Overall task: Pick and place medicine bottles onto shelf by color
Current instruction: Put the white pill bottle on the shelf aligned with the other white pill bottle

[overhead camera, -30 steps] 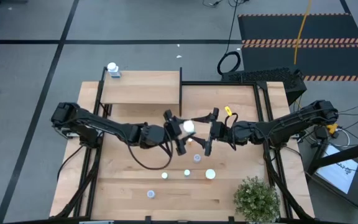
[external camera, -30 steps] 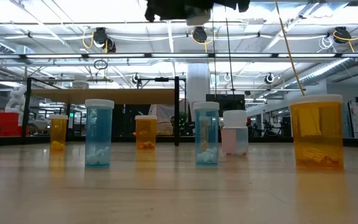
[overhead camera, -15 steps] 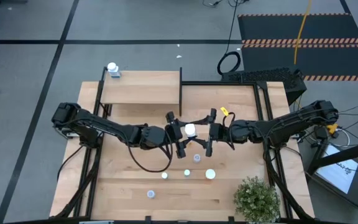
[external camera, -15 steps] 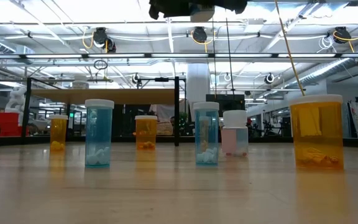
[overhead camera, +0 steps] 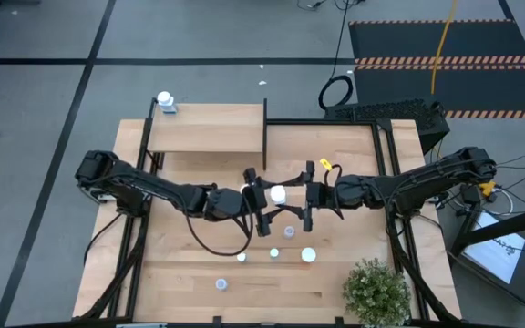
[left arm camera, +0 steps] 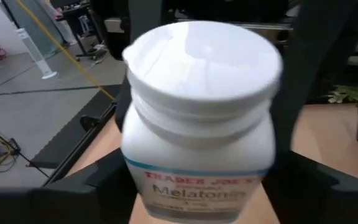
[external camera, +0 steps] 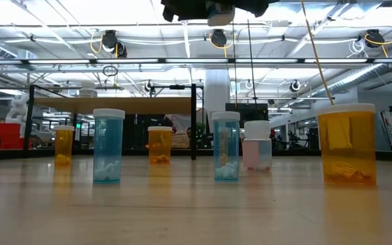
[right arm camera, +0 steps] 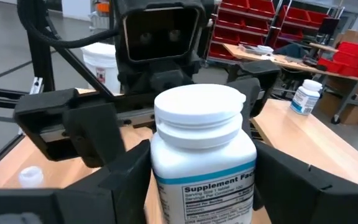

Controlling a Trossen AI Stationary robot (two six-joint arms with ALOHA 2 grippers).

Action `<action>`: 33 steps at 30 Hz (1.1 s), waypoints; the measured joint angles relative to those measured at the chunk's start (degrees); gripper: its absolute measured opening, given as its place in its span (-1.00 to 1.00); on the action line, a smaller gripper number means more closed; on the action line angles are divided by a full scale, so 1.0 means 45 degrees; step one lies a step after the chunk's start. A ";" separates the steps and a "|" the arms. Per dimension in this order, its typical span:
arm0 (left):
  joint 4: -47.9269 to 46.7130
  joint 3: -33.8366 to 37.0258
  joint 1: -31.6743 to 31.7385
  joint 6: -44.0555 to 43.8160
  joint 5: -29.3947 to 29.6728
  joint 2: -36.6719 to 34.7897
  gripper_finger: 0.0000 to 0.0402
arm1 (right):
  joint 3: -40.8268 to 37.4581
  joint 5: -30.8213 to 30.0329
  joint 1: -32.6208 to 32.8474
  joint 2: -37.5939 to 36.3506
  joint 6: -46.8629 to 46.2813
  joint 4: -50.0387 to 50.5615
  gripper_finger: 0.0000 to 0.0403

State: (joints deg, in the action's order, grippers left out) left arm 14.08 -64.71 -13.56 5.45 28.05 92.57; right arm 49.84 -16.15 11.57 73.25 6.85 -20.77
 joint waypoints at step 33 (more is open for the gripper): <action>-0.0124 -0.0005 -0.0224 0.0522 -0.0918 -0.1214 0.34 | -0.0005 0.0876 0.0000 -0.0002 0.0037 0.0416 0.21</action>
State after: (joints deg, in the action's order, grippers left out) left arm 13.52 -64.73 -14.57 7.80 23.92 87.11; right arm 49.82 -12.21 11.57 73.24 7.02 -18.89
